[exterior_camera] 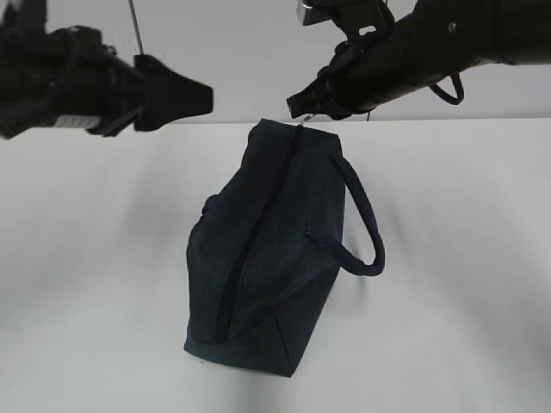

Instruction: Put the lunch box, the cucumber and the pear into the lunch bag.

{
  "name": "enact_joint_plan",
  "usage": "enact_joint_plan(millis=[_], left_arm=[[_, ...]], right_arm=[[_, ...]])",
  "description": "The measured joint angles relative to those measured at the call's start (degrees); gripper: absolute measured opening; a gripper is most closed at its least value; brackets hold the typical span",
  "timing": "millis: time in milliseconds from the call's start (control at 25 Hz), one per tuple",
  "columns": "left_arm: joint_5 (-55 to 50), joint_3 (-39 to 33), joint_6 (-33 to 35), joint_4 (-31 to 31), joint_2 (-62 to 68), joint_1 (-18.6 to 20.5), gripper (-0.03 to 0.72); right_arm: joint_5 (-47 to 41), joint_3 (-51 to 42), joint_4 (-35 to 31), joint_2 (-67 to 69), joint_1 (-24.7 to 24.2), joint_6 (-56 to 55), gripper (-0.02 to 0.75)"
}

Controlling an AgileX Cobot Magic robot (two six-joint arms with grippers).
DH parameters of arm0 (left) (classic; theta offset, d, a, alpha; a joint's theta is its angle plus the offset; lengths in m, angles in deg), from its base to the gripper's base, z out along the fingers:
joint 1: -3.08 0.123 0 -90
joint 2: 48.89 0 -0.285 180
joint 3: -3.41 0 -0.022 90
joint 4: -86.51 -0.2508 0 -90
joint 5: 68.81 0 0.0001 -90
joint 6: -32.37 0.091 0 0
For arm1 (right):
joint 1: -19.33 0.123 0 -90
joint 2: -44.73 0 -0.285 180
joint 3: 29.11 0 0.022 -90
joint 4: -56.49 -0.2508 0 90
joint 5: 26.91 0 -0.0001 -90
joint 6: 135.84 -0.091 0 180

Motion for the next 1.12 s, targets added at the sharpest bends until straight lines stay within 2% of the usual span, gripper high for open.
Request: enact_joint_plan(millis=[120,240,560,760,880,1000,1120], left_arm=[[-2.85,7.7,-4.89,-6.08,6.75,-0.39,0.355],[-3.04,11.28,-7.17,-8.25,11.0,-0.98,0.355],[-0.01,12.62,-7.82,-9.77,14.92,-4.29,0.354],[0.76,12.62,-8.7,-9.77,17.14,-4.49,0.346],[0.81,12.62,-8.89,-9.72,18.09,-4.54,0.263],[0.06,12.62,-8.9,-9.98,18.66,-4.54,0.064],[-0.89,12.62,-8.9,-10.52,18.66,-4.54,0.025]], right_arm=[[0.0,0.0,-0.66,0.0,-0.1,0.0,0.006],[0.0,0.0,-0.81,0.0,-0.1,0.0,0.006],[-0.04,0.0,-1.06,0.0,-0.1,0.0,0.006],[-0.04,0.0,-1.86,0.13,-0.1,0.0,0.006],[-0.04,0.02,-2.32,0.47,-0.1,0.0,0.006],[-0.04,0.02,-2.46,0.6,-0.1,0.0,0.006],[0.23,0.02,-2.48,0.6,-0.1,0.0,0.006]])
